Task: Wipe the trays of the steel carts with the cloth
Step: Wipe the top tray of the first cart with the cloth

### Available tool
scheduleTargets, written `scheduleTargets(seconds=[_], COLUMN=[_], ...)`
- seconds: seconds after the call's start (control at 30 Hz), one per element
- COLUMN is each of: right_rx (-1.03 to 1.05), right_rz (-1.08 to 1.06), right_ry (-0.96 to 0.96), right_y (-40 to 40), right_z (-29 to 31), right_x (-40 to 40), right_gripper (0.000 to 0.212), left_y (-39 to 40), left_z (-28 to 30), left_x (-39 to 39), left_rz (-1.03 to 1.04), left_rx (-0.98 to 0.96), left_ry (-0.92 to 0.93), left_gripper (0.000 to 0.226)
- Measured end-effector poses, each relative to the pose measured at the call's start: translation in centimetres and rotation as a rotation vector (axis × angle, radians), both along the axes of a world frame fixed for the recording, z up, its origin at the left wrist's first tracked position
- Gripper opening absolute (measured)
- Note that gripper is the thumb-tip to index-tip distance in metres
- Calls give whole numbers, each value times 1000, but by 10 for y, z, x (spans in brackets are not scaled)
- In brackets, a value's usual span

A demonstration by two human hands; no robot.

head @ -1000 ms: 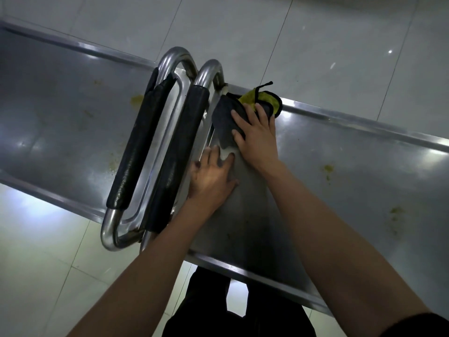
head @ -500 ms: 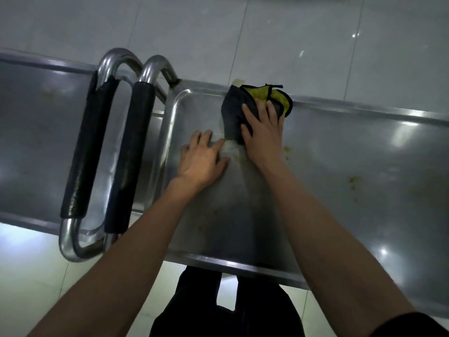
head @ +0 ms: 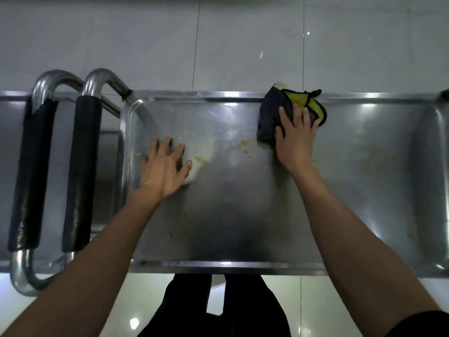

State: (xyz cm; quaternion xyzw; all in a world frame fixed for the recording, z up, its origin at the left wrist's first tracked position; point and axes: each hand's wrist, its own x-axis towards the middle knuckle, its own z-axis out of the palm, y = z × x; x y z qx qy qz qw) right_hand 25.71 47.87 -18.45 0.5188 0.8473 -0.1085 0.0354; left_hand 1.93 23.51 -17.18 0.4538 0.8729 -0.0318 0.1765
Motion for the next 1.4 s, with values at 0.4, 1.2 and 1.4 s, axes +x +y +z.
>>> scheduleTargets(seconds=[0.4, 1.2, 1.4], right_rx=[-4, -97, -79], right_rz=[159, 412, 352], right_ry=[128, 215, 210], right_y=[-99, -205, -188], right_z=[-5, -4, -8], right_x=[-75, -177, -135], right_gripper=[51, 50, 50], left_y=[-19, -88, -83], left_z=[12, 22, 21], left_x=[-14, 4, 7], left_rz=[2, 234, 257], left_rx=[-83, 6, -21], left_ry=[-64, -65, -68], left_gripper=[63, 66, 68])
